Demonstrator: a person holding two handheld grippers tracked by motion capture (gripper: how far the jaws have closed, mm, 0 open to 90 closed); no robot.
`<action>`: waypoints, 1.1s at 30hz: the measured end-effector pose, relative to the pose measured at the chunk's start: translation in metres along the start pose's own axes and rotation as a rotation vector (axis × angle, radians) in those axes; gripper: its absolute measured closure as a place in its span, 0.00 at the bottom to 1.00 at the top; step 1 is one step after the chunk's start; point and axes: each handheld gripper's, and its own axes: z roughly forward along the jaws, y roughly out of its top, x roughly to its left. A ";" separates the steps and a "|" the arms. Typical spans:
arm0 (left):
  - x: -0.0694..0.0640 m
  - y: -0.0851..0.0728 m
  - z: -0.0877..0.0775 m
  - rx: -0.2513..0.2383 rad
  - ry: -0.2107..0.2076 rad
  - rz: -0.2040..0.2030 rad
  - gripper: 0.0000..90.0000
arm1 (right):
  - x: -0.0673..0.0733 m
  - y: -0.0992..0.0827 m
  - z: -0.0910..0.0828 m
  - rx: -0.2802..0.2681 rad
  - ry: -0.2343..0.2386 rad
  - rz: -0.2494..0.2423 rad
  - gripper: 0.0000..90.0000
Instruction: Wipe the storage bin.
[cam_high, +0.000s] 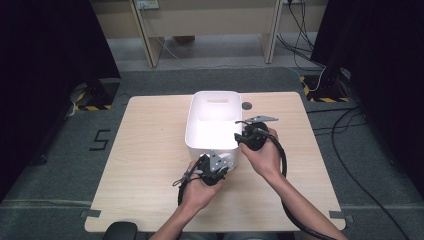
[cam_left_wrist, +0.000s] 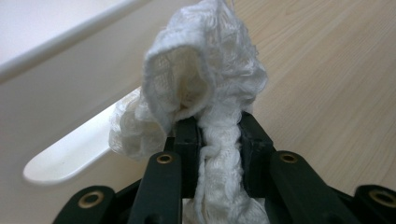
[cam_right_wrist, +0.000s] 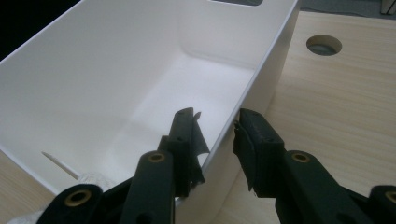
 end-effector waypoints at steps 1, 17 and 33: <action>0.000 0.000 0.001 0.003 -0.002 -0.001 0.81 | 0.000 0.000 0.000 0.000 0.000 0.001 0.75; -0.001 -0.005 0.012 0.033 -0.006 0.002 0.81 | 0.000 0.000 0.000 0.000 0.001 0.001 0.75; -0.004 -0.014 0.032 0.089 -0.019 0.000 0.81 | 0.000 0.000 0.000 -0.002 0.000 -0.001 0.75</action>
